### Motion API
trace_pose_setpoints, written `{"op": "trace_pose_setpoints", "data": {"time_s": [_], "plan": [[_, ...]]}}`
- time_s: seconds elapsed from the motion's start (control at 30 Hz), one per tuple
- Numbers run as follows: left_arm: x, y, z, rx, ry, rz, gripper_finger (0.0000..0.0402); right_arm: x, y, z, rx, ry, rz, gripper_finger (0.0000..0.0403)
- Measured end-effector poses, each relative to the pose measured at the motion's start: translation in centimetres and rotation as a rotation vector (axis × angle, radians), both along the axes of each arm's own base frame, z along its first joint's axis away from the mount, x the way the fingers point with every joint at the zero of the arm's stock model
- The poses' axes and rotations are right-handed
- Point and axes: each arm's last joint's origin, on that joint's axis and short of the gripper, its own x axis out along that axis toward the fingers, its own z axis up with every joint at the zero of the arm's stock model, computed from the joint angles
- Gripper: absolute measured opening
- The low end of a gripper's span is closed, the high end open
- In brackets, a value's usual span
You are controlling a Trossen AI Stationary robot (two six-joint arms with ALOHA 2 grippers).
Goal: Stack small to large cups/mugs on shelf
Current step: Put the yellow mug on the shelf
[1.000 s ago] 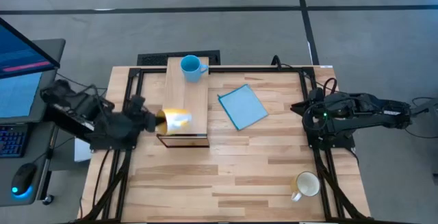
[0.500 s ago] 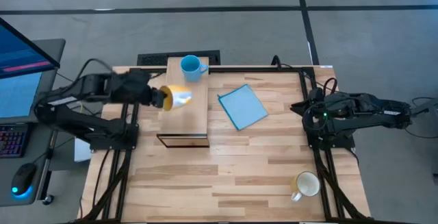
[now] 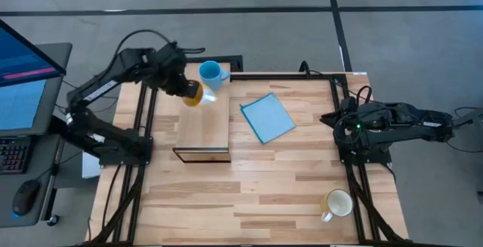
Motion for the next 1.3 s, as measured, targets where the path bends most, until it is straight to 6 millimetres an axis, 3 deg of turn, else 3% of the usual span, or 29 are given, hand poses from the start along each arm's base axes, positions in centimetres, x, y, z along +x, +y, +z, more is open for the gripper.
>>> {"op": "trace_pose_setpoints", "data": {"time_s": [0.2, 0.47, 0.63, 1.0, 1.3], "plan": [[1.4, 1.8, -0.7, -0.100, 0.126, 0.081, 0.0002, 0.0, 0.0, 0.0, 0.000, 0.002, 0.000, 0.0102], [4.0, 3.2, -2.2, -0.167, 0.102, 0.155, 0.0002, 0.0, 0.0, 0.0, -0.005, 0.004, 0.003, 0.0102], [4.4, 3.2, -3.3, -0.263, 0.185, 0.154, 0.0002, 0.0, 0.0, 0.0, 0.013, -0.001, -0.005, 0.0102], [4.0, 4.0, -3.4, -0.284, 0.175, 0.230, 0.0002, -0.1, 0.0, -0.2, 0.025, 0.013, -0.014, 0.0102], [5.4, 4.5, -4.9, -0.306, 0.224, 0.203, 0.0002, -0.1, 0.0, -0.1, 0.024, 0.011, -0.014, 0.0102]]}}
